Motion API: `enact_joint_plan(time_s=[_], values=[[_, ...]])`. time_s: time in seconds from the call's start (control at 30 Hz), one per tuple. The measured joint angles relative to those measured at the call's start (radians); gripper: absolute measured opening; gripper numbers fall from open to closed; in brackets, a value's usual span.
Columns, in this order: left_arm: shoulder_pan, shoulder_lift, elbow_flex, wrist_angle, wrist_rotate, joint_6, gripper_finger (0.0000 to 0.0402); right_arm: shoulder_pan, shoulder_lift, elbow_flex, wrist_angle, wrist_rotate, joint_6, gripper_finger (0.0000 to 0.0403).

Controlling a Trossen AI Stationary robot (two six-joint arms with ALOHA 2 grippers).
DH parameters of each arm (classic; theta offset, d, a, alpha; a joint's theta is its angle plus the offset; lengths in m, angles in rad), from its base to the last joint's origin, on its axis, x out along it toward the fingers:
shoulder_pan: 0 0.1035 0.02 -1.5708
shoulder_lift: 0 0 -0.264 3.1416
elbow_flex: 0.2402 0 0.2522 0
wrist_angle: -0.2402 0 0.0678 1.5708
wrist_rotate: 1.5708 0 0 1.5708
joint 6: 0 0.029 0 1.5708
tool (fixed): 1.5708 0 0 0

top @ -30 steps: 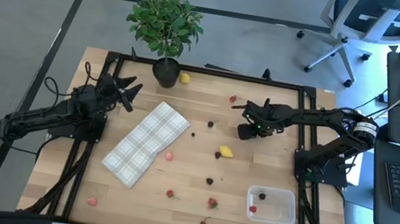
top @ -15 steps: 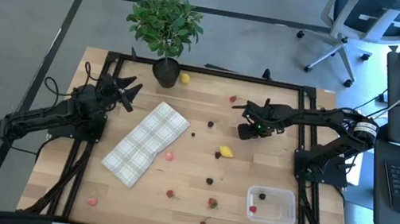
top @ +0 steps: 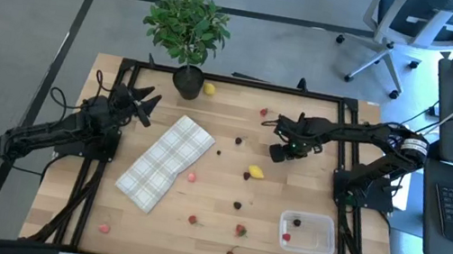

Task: Pick and placing Produce into tupperware
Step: Put the black berry into the transparent bin

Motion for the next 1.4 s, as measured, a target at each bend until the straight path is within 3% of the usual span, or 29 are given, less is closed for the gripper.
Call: enact_joint_plan(time_s=[0.23, 0.37, 0.53, 0.73, 0.93, 1.23, 1.4], values=[[0.0, 0.0, 0.0, 0.0, 0.0, 0.0, 0.0225, 0.086, -0.047, 0.243, -0.342, -0.139, 0.035, 0.0049], [0.0, 0.0, 0.0, 0.0, 0.0, 0.0, 0.0225, 0.222, -0.058, 0.392, -0.572, -0.182, 0.146, 0.0048], [0.0, 0.0, 0.0, 0.0, 0.0, 0.0, 0.0225, 0.44, -0.062, 0.509, -0.679, -0.266, 0.401, 0.0048], [0.0, 0.0, 0.0, 0.0, 0.0, 0.0, 0.0225, 0.662, -0.062, 0.47, -0.644, -0.336, 0.711, 0.0048], [0.0, 0.0, 0.0, 0.0, 0.0, 0.0, 0.0225, 0.811, -0.062, 0.357, -0.482, -0.366, 0.923, 0.005], [0.0, 0.0, 0.0, 0.0, 0.0, 0.0, 0.0225, 0.904, -0.062, 0.121, -0.116, -0.35, 1.007, 0.0052], [0.0, 0.0, 0.0, 0.0, 0.0, -0.001, 0.0225, 0.908, -0.061, 0.042, -0.004, -0.349, 1.03, 0.006]])
